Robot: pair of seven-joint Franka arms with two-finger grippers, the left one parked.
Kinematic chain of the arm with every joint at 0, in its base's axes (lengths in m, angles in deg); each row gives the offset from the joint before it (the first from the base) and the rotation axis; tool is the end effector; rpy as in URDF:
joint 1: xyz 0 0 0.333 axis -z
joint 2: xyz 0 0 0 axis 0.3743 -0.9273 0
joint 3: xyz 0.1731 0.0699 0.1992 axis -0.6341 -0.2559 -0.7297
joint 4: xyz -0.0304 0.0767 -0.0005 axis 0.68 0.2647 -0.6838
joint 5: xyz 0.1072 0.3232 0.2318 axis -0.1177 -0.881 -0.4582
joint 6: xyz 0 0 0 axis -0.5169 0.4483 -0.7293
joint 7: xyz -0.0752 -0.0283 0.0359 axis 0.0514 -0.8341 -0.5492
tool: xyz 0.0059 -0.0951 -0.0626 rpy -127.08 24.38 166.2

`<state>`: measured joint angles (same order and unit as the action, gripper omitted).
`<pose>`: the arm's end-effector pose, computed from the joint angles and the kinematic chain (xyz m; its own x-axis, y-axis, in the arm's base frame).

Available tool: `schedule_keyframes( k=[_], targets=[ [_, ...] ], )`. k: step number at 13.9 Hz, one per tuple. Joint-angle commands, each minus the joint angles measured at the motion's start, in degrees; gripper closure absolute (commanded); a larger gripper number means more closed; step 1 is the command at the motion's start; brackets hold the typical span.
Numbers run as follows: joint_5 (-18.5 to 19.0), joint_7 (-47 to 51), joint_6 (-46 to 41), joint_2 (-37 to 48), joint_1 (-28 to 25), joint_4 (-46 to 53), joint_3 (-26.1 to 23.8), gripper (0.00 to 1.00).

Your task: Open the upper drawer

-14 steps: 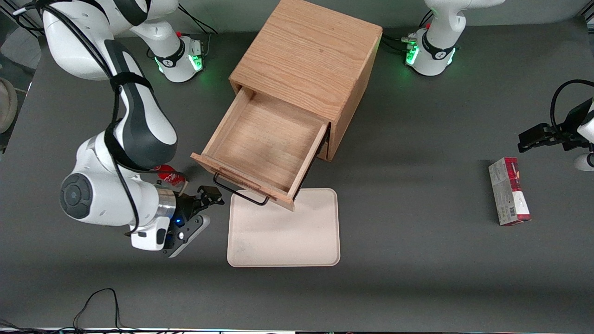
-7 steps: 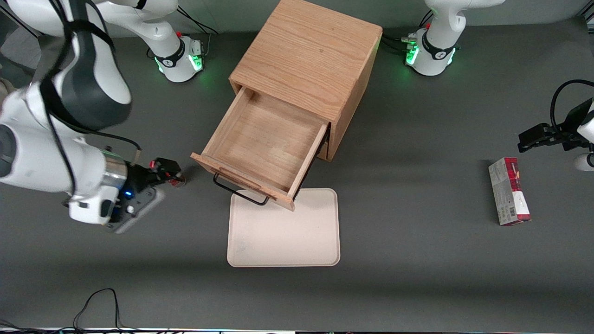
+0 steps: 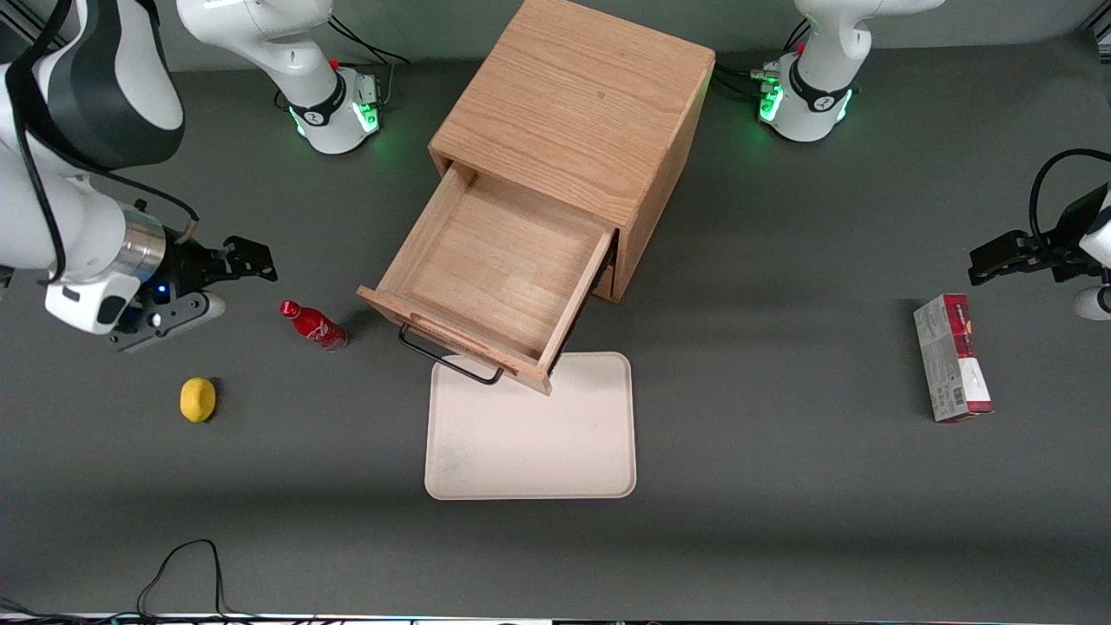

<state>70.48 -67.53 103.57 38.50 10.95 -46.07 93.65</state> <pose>0.5798 0.0788 0.4739 0.9535 0.2633 -0.1466 0.2526 -0.9636 -0.0876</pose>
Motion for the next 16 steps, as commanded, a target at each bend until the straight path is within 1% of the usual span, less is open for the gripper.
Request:
schedule_keyframes(
  k=[1,2,4,6,9,10,11,12,13,16],
  targets=[
    [1.5,4.0,-0.6,4.1,-0.5,-2.8,2.1,0.00],
    [1.4,3.3,-0.8,5.2,-0.7,-3.0,3.8,0.00],
    [1.1,1.1,-0.8,8.9,-0.7,-3.5,5.5,0.00],
    [1.1,1.1,-0.9,10.6,-0.8,-4.0,5.7,0.00],
    [1.4,1.0,-0.8,10.2,-0.8,-4.1,5.6,0.00],
    [1.5,1.3,-0.6,10.1,0.0,-4.0,5.1,0.00],
    [1.6,1.8,-0.5,9.9,2.5,-3.9,2.5,0.00],
    [2.1,1.4,-1.0,9.9,5.5,-3.9,-1.6,0.00],
    [3.4,1.3,-1.0,9.9,6.2,-3.7,-2.8,0.00],
    [3.9,0.7,-1.5,9.4,6.4,-2.4,-2.9,0.00]
  ],
)
